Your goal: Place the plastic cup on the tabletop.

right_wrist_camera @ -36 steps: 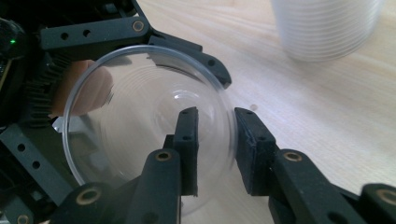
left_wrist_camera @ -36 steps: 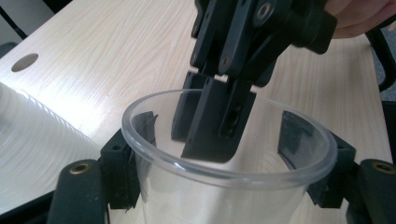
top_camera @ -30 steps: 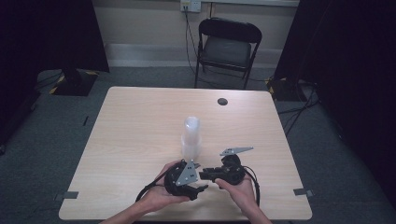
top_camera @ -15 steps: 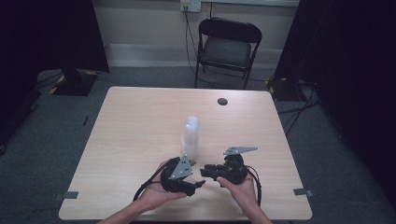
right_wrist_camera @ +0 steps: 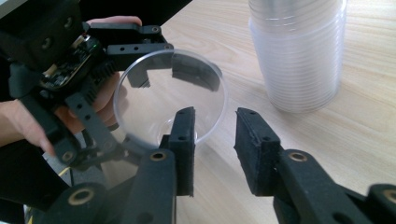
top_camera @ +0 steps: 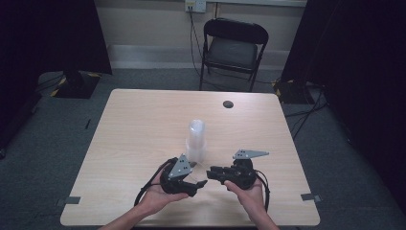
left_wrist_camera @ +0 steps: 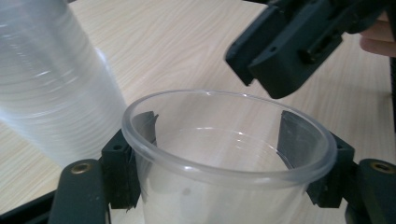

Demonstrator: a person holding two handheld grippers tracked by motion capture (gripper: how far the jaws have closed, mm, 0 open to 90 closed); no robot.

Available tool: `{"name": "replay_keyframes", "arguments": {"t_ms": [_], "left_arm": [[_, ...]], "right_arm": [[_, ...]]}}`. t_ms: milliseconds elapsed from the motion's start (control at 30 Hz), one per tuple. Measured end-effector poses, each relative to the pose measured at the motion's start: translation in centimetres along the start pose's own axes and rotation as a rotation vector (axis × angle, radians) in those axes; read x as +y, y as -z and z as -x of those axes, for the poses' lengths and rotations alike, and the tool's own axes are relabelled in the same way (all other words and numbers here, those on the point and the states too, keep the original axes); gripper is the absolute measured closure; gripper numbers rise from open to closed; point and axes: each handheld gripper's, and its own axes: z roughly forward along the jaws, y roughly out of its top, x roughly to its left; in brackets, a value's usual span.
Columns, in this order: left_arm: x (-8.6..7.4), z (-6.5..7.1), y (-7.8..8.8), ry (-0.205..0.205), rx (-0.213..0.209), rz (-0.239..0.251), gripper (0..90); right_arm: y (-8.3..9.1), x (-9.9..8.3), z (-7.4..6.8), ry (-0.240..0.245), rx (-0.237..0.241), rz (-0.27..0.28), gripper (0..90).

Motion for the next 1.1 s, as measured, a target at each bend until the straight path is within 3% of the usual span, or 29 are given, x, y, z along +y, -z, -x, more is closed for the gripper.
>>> {"name": "replay_keyframes", "arguments": {"t_ms": [100, 233, 367, 567, 700, 967, 1100], "left_arm": [[0.0, -0.4, 0.3, 0.02, 0.015, 0.01, 28.5], [0.1, -1.3, 0.8, 0.093, 0.002, 0.043, 28.6], [0.1, -2.0, 1.3, 0.12, 0.007, 0.07, 28.8], [0.3, -2.4, 1.8, 0.13, 0.024, 0.113, 28.8], [0.5, -2.9, 2.3, 0.157, 0.027, 0.119, 29.0], [0.7, -3.8, 3.5, 0.154, 0.078, 0.159, 29.0], [0.8, -4.3, 3.9, 0.175, 0.096, 0.189, 29.0]], "right_arm": [[0.2, 0.0, -0.1, 0.0, 0.004, 0.016, 69.9], [0.5, 0.0, -0.1, 0.005, -0.007, 0.029, 70.3], [0.9, 0.0, 0.1, 0.005, -0.019, 0.037, 70.3], [1.1, -0.2, 0.4, 0.003, -0.036, 0.038, 69.6], [1.4, -0.3, 0.7, 0.005, -0.061, 0.046, 67.7], [2.0, -0.8, 1.4, 0.005, -0.126, 0.06, 63.1], [2.4, -0.9, 1.6, 0.0, -0.144, 0.069, 61.8]]}}
